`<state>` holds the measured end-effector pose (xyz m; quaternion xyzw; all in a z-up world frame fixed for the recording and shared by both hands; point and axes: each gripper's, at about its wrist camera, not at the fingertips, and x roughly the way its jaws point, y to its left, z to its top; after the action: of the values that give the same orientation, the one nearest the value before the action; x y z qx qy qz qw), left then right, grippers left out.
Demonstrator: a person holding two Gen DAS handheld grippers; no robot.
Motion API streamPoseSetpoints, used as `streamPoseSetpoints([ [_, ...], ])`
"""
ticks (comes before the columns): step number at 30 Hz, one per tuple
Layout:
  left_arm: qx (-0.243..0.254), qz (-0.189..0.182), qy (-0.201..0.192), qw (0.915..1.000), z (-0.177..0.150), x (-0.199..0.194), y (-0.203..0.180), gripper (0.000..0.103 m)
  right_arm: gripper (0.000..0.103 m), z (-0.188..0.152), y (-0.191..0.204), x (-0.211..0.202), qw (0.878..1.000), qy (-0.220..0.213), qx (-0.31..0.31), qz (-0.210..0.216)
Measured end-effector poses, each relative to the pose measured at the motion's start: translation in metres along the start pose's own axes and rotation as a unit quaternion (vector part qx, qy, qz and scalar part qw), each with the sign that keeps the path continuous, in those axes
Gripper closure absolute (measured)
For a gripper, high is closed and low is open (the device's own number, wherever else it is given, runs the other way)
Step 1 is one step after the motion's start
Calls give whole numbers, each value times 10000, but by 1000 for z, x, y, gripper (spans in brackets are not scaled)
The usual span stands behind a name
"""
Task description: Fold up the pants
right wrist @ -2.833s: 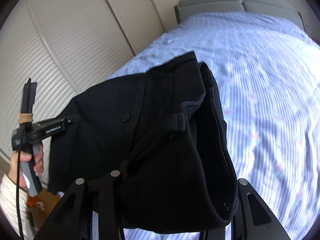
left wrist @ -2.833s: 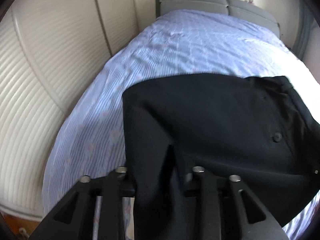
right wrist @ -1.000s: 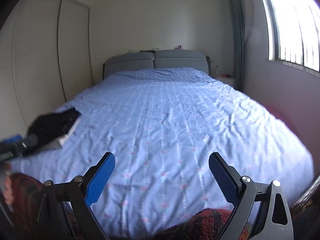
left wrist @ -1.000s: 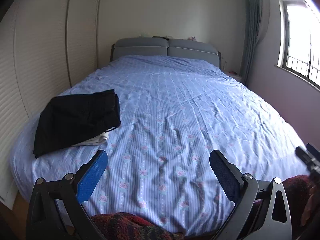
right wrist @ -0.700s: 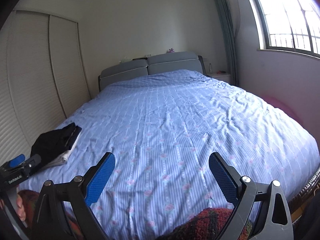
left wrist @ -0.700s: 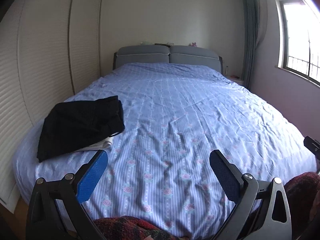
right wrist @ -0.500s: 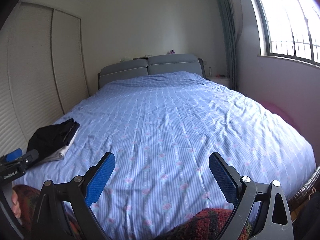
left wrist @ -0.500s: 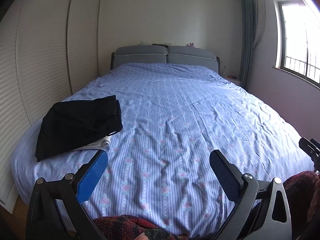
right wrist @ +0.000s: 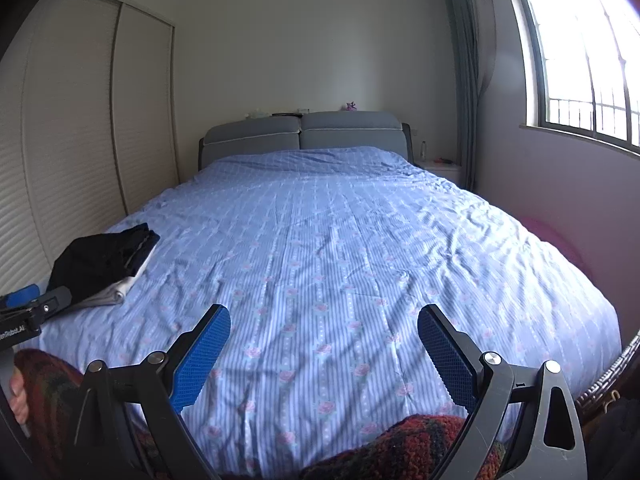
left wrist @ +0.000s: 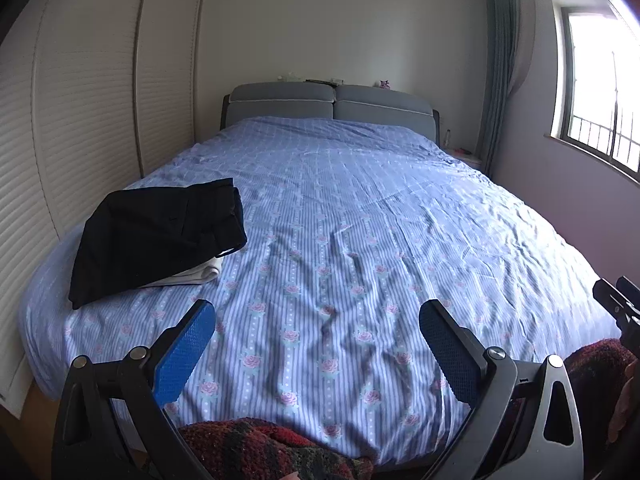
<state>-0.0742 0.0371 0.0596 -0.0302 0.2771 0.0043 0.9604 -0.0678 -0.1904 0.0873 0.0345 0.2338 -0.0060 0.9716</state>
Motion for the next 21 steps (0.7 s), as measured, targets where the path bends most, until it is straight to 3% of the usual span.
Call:
streamPoseSetpoints([
  [21,87,225,-161,9996,-5,2,7,0,7,-4,-7,11,9999,65,149,49],
])
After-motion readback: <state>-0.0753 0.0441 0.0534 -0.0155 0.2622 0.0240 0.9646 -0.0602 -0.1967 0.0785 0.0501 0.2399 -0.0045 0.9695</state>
